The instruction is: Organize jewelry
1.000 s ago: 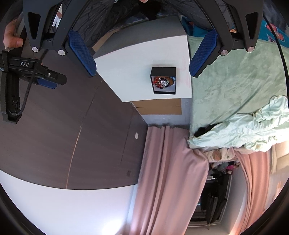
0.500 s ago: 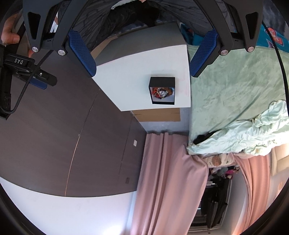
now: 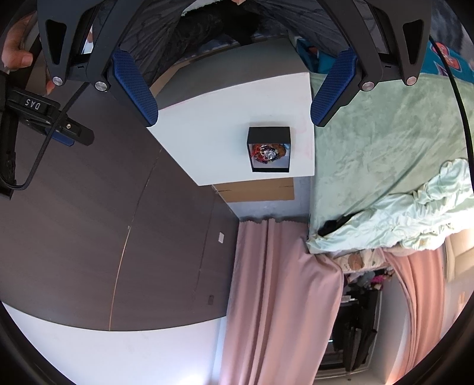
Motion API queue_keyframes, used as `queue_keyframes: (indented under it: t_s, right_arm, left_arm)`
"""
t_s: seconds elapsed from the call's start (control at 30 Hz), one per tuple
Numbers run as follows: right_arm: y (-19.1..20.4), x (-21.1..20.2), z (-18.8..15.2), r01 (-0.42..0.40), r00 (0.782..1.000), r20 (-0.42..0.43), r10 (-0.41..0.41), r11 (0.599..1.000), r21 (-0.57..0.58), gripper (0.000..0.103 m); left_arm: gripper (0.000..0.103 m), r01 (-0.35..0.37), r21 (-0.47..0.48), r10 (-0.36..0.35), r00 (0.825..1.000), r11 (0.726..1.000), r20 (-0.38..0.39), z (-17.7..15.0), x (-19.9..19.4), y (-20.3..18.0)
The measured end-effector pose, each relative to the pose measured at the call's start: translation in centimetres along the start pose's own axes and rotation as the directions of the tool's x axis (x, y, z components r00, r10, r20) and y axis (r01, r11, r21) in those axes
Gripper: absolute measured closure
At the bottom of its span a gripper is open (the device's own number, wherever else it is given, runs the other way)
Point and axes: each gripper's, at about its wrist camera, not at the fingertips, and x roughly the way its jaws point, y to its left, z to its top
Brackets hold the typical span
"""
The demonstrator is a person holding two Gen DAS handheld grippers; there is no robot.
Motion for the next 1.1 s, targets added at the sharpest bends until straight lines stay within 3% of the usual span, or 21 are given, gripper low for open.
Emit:
queue_keyframes:
  t_s: [1.1]
  right_arm:
    - [-0.3, -2.5, -1.5, 0.000, 0.999, 0.033, 0.000, 1.000, -0.005, 0.000]
  left_arm:
    - [0.000, -0.016, 0.037, 0.014, 0.999, 0.999, 0.037, -1.3, -2.3, -2.5]
